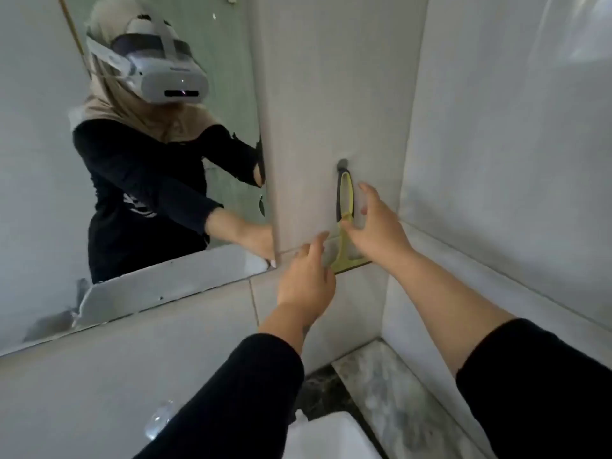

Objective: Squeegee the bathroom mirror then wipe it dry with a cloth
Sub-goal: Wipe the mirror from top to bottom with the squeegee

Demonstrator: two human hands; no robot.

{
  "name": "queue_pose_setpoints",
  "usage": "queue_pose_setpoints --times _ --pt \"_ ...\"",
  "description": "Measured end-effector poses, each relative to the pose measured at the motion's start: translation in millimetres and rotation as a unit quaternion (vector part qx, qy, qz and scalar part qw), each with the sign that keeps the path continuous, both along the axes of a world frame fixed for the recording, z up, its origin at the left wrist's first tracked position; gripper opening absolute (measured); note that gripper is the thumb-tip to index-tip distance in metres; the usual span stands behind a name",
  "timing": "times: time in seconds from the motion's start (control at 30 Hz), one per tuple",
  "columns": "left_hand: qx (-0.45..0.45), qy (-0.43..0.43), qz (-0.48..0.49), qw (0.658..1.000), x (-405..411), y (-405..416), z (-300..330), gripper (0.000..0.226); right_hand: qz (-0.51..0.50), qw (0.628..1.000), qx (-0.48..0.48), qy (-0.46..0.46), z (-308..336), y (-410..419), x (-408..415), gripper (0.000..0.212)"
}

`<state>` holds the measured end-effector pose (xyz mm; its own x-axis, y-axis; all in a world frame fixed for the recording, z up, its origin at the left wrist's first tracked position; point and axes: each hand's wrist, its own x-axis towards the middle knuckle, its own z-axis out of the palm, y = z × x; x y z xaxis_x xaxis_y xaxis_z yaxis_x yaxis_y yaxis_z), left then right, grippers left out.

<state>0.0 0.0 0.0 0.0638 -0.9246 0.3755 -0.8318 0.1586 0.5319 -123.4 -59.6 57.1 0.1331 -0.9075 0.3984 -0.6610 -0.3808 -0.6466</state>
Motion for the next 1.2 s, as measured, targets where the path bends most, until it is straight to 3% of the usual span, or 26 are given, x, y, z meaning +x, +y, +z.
queue_pose_setpoints --times 0.07,0.23,0.5,0.7,0.87,0.93,1.03,1.1,1.2 --pt "-0.006 0.019 0.025 1.000 -10.1 -7.1 -12.1 0.065 0.022 0.998 -0.015 -0.064 -5.7 -11.0 5.9 0.077" --pt "-0.032 -0.052 0.073 0.995 -27.7 -18.9 -46.6 0.066 0.045 0.988 -0.053 -0.140 -19.5 -28.6 17.4 0.076" --pt "-0.109 -0.064 0.107 0.986 -35.6 -3.9 -45.9 0.051 0.022 0.988 -0.047 -0.147 -3.2 -15.8 12.3 0.069" --pt "-0.206 -0.068 0.177 0.960 -33.6 22.2 -8.6 0.034 0.023 0.977 0.024 -0.211 40.2 21.4 11.4 0.063" --pt "-0.222 -0.087 0.186 0.953 -11.0 54.8 32.0 0.028 0.056 0.964 0.054 -0.255 73.3 55.7 23.0 0.067" --pt "-0.228 -0.113 0.196 0.947 6.1 70.6 49.3 0.029 0.086 0.974 0.051 -0.204 85.4 67.9 30.4 0.076" --pt "-0.243 -0.151 0.216 0.934 38.5 95.4 81.8 0.028 0.116 0.992 -0.048 0.003 109.3 86.3 41.9 0.093" --pt "-0.247 -0.167 0.236 0.925 61.1 113.0 105.3 0.027 0.126 0.975 -0.139 0.121 130.6 104.8 51.0 0.094" --pt "-0.263 -0.193 0.268 0.906 90.3 139.0 139.3 0.026 0.150 0.910 -0.284 0.261 165.8 131.1 72.5 0.084"
